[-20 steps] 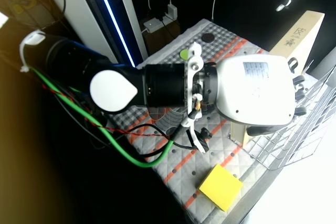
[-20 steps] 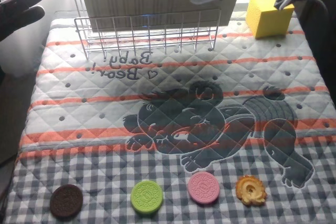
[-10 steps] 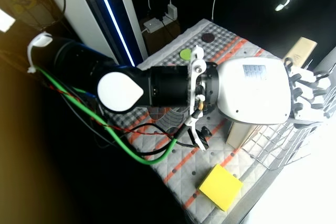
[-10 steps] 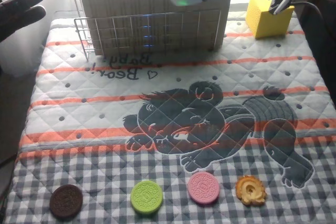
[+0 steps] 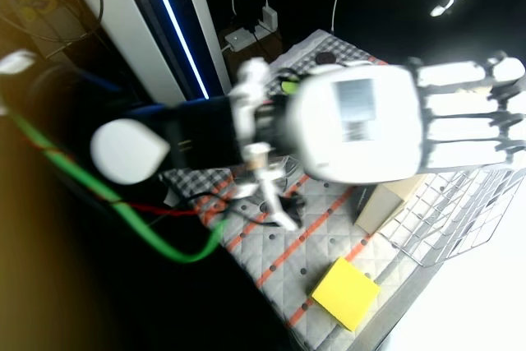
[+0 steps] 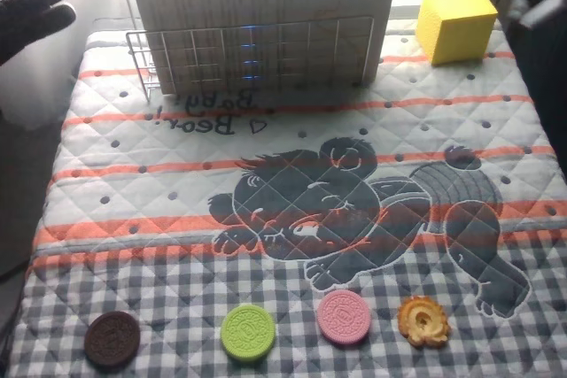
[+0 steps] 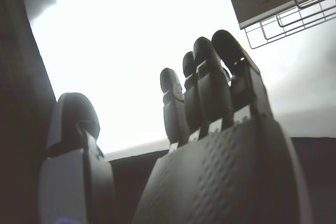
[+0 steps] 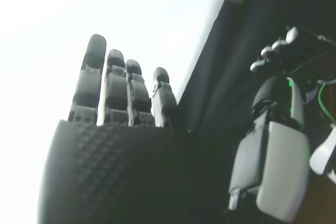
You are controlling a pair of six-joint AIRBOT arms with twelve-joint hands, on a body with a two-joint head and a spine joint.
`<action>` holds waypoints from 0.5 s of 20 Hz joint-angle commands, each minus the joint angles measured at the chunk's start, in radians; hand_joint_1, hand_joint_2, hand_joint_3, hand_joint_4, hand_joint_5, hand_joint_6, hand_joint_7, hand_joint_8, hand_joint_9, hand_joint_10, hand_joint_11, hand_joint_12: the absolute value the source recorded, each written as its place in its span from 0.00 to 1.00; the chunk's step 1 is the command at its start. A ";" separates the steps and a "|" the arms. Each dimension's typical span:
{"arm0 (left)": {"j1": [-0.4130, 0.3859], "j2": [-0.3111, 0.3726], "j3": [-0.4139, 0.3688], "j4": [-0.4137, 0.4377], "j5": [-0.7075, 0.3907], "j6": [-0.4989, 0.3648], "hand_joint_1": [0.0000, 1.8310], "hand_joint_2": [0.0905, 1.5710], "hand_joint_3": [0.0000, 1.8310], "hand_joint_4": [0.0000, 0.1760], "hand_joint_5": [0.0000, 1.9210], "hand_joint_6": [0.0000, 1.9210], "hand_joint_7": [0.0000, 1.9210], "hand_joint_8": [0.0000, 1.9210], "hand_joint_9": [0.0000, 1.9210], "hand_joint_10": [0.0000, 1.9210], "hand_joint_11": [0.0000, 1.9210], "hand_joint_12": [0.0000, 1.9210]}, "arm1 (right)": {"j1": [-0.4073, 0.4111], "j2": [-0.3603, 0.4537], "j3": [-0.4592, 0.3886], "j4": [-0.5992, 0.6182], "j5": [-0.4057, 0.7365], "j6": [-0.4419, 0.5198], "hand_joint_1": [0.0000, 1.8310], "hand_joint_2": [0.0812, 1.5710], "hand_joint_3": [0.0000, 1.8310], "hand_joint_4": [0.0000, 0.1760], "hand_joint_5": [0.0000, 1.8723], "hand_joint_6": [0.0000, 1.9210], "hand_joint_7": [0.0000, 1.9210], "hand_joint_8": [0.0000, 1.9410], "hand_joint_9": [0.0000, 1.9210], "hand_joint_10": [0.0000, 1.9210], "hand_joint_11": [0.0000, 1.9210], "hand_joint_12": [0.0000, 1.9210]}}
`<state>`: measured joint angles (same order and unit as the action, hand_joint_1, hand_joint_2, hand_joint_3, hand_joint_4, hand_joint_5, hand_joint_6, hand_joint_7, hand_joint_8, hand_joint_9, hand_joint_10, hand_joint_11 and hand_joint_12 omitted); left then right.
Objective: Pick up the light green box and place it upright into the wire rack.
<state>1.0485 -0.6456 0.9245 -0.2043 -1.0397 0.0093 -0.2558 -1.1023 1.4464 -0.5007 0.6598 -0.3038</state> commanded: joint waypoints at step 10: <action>0.122 0.045 -0.077 -0.056 -0.438 -0.009 0.40 0.56 0.00 0.69 0.25 0.00 0.19 0.00 0.20 0.00 0.01 0.54 | -0.441 0.245 -0.323 0.358 0.499 -0.236 0.34 0.50 0.00 0.75 0.00 0.00 0.01 0.00 0.00 0.00 0.00 0.00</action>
<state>1.1839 -0.6025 0.8444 -0.2321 -1.3369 0.0093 -0.7254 -0.8574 1.1236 -0.1642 1.0321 -0.5400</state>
